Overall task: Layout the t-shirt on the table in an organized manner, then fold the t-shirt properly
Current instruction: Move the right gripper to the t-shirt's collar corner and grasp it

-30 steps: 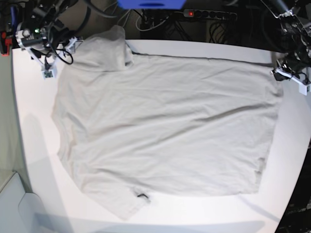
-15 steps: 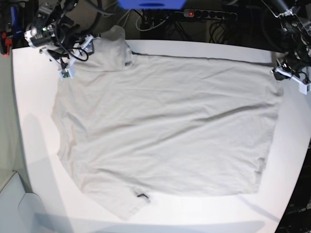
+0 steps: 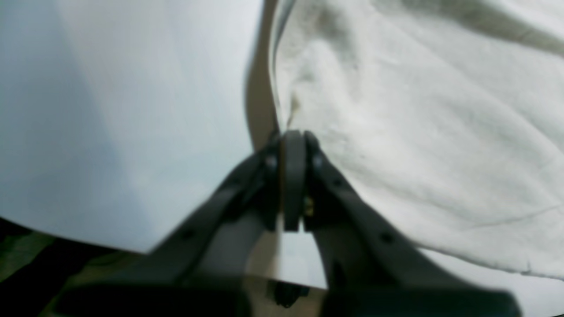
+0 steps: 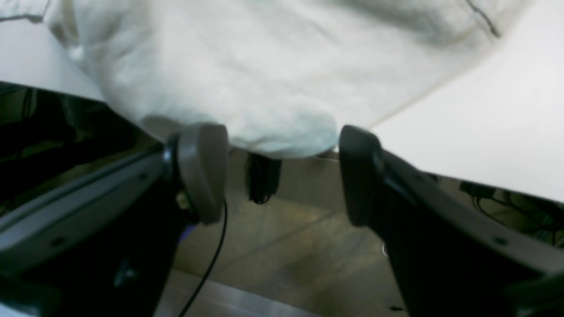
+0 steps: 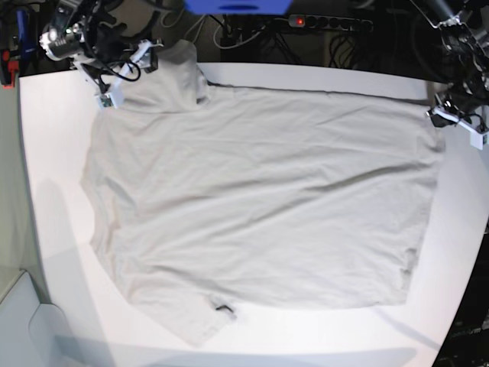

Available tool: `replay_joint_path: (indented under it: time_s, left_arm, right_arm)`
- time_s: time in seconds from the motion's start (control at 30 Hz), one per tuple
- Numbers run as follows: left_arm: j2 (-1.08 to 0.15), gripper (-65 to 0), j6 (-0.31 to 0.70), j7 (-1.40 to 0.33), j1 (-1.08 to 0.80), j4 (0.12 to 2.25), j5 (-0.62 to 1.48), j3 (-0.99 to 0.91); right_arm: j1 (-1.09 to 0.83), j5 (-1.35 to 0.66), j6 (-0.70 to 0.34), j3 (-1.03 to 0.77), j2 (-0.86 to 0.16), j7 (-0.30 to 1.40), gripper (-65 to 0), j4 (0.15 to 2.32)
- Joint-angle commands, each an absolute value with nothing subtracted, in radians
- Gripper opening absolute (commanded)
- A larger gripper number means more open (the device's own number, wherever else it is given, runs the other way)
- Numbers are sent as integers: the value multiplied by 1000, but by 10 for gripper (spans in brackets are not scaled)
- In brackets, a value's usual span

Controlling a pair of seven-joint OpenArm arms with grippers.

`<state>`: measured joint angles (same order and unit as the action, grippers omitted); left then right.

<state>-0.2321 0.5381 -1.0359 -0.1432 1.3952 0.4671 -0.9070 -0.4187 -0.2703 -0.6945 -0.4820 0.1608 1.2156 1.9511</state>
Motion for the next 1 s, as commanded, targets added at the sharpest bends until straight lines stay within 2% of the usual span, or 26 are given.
replay_joint_path:
  time_s: [0.0, 0.23, 0.57, 0.67, 0.73, 0.9, 0.97]
  left_arm:
    - [-249, -646, 532, -1024, -134, 1415, 483, -909]
    - [-249, -646, 535, -1024, -137, 1415, 483, -909]
    - [-249, -646, 538, -1024, -142, 1417, 483, -914]
    - [-249, -646, 538, -1024, -142, 1417, 483, -914]
    - [-249, -646, 538, -1024, -140, 1417, 483, -914]
    - [-249, -646, 538, -1024, -139, 1417, 483, -914]
    - [-249, -646, 538, -1024, -139, 1417, 483, -914]
  right_arm:
    - [-418, -286, -698, -484, 157, 1207, -250, 1954]
    - [-404, -286, -698, -486, 157, 1168, -250, 1836]
    - [-410, -283, -698, -486, 157, 1162, -269, 1833]
    - [-410, -283, -698, -486, 157, 1162, -337, 1828]
    - [-406, -283, -698, -484, 157, 1162, -406, 1801]
    - [-403, -285, -698, -476, 157, 1162, -645, 1744]
    - [-403, -285, -698, -476, 157, 1162, -650, 1744]
